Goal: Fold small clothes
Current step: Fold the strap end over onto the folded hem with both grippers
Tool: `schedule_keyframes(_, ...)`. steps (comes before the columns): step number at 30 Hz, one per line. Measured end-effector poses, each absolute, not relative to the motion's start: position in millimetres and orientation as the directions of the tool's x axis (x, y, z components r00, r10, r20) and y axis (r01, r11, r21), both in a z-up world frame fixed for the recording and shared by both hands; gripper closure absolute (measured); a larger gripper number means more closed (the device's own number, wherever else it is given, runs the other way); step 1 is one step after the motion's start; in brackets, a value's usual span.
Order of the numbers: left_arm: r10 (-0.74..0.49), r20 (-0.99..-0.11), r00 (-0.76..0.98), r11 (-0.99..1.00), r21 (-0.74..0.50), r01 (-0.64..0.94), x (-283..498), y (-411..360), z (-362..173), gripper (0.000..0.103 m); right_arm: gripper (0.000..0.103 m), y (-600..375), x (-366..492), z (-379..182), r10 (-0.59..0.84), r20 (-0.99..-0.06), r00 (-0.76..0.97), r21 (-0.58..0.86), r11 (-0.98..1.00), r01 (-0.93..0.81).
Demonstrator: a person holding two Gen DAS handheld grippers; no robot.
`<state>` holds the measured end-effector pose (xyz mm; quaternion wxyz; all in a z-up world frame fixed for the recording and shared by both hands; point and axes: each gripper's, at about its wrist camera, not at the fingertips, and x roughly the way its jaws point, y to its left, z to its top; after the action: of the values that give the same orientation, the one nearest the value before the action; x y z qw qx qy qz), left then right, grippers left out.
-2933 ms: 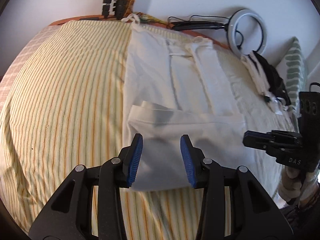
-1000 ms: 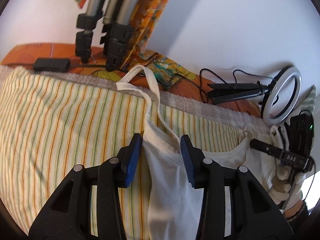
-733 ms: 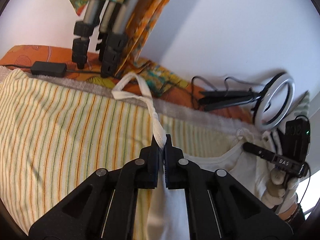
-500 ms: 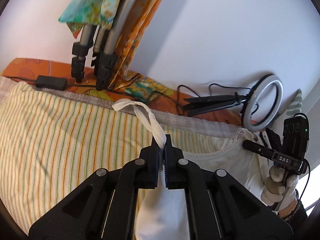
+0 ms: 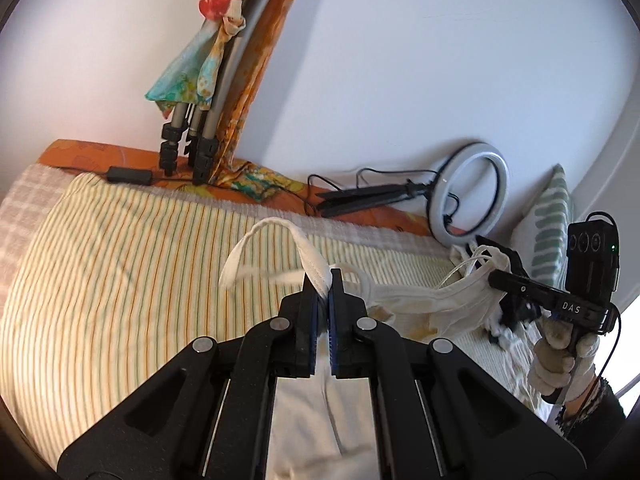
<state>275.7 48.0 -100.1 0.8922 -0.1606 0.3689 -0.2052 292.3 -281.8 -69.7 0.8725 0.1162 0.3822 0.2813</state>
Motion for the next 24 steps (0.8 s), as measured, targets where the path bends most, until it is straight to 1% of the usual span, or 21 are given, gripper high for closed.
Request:
schedule_keyframes(6, -0.484, -0.610, 0.627, 0.867, -0.431, 0.250, 218, 52, -99, 0.101, 0.099, -272, 228, -69, 0.569, -0.614, 0.548, 0.392, 0.822, -0.414)
schedule_keyframes(9, -0.476, -0.634, 0.610, 0.872, -0.429, 0.234, 192, 53, -110, 0.101, 0.099, -268, 198, -77, 0.568, -0.618, 0.543, 0.391, 0.822, -0.415)
schedule_keyframes(13, -0.466, -0.679, 0.567, 0.878, -0.432, 0.205, 166, 56, -133, 0.101, 0.099, -261, 164, -98, 0.536, -0.656, 0.531, 0.372, 0.842, -0.391)
schedule_keyframes(20, -0.423, -0.752, 0.506, 0.906, -0.359, 0.223, 127, 48, -162, 0.101, 0.099, -253, 127, -129, 0.480, -0.706, 0.521, 0.322, 0.872, -0.368)
schedule_keyframes(22, -0.404, -0.773, 0.489, 0.915, -0.329, 0.236, 120, 47, -165, 0.101, 0.097, -251, 118, -135, 0.460, -0.728, 0.509, 0.296, 0.880, -0.372)
schedule_keyframes(24, -0.393, -0.795, 0.462, 0.918, -0.310, 0.247, 112, 48, -167, 0.096, 0.095, -252, 113, -139, 0.450, -0.752, 0.481, 0.292, 0.883, -0.368)
